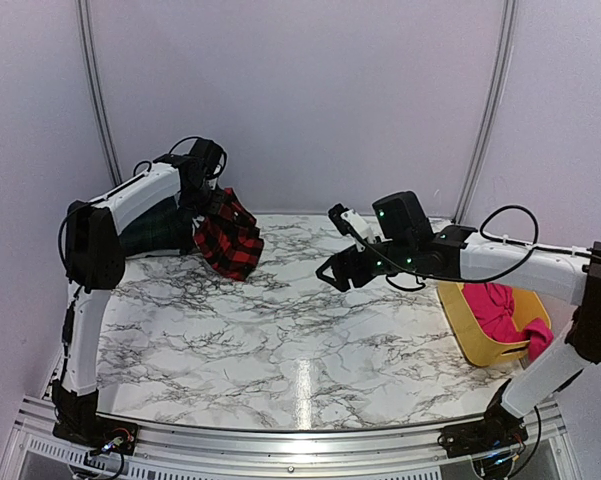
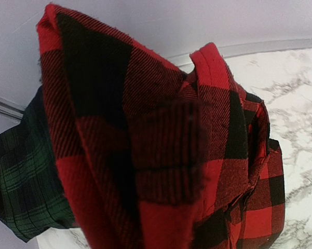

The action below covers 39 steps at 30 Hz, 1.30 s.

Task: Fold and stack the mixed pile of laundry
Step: Place the square-folded T-shirt at the corner of the board.

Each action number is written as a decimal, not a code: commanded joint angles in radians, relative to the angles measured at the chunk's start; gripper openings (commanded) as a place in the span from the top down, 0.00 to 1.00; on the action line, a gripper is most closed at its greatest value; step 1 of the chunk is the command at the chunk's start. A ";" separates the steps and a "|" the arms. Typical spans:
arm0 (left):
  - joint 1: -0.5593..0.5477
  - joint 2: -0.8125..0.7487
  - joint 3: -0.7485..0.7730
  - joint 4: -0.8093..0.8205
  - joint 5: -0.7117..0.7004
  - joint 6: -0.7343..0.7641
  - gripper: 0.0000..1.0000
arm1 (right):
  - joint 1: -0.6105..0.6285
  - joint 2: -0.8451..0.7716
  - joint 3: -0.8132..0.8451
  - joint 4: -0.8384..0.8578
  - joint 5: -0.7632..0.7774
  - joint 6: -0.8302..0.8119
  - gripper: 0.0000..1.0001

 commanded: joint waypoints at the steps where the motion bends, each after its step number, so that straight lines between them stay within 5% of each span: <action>1: 0.055 0.037 0.078 0.001 -0.027 0.055 1.00 | -0.005 -0.011 0.010 -0.025 0.022 0.021 0.17; 21: 0.237 -0.110 0.100 0.092 0.353 0.008 1.00 | -0.006 0.086 0.101 -0.082 0.024 0.015 0.17; 39: 0.384 -0.145 0.060 0.132 0.515 -0.058 1.00 | -0.006 0.156 0.177 -0.119 0.034 -0.003 0.17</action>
